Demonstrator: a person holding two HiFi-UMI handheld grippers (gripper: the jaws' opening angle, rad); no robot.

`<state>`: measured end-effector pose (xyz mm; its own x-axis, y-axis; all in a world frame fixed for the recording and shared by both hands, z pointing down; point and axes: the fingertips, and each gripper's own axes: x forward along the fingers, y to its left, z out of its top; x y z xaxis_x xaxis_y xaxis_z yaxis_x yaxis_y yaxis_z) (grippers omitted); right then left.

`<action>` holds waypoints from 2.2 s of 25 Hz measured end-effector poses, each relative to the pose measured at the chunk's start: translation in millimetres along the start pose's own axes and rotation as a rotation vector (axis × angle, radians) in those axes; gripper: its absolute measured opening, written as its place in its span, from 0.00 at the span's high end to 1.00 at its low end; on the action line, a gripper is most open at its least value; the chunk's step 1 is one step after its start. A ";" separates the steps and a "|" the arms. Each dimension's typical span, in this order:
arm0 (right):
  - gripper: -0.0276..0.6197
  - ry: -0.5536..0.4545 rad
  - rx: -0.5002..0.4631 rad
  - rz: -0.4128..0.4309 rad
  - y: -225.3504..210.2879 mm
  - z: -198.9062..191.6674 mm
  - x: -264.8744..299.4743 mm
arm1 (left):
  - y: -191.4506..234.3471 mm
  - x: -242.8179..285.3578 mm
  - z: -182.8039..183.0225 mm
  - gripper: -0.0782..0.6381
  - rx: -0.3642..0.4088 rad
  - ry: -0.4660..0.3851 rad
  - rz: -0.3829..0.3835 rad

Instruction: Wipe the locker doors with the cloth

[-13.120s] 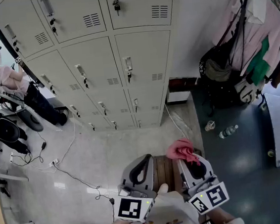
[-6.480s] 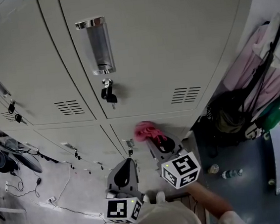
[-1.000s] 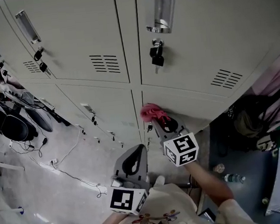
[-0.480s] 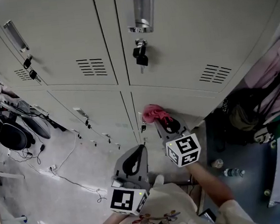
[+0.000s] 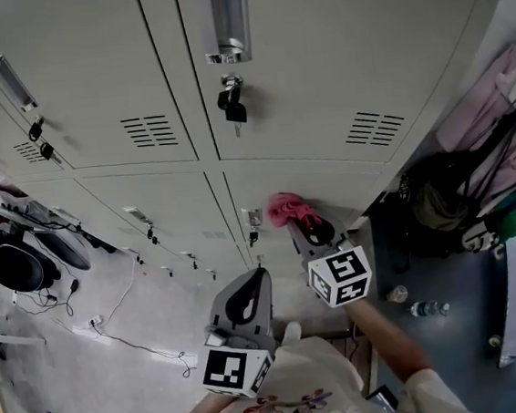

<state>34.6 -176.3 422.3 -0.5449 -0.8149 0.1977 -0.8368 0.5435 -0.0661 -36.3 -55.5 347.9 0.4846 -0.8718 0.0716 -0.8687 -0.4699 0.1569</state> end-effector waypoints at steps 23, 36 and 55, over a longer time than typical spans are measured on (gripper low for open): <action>0.79 -0.010 0.028 -0.150 -53.6 -6.6 -42.4 | -37.8 17.8 -6.7 0.88 0.006 0.021 -0.117; 0.79 -0.009 0.047 -0.250 -88.8 -13.4 -70.0 | -43.7 15.9 -9.7 0.88 0.004 0.031 -0.138; 0.79 -0.064 0.100 -0.311 -95.2 -18.7 -94.0 | -45.5 9.4 -12.9 0.88 0.005 0.040 -0.112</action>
<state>166.5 -147.7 428.3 -0.2621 -0.9514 0.1619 -0.9630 0.2469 -0.1080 9.2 -40.6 354.1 0.5821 -0.8078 0.0927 -0.8094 -0.5648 0.1609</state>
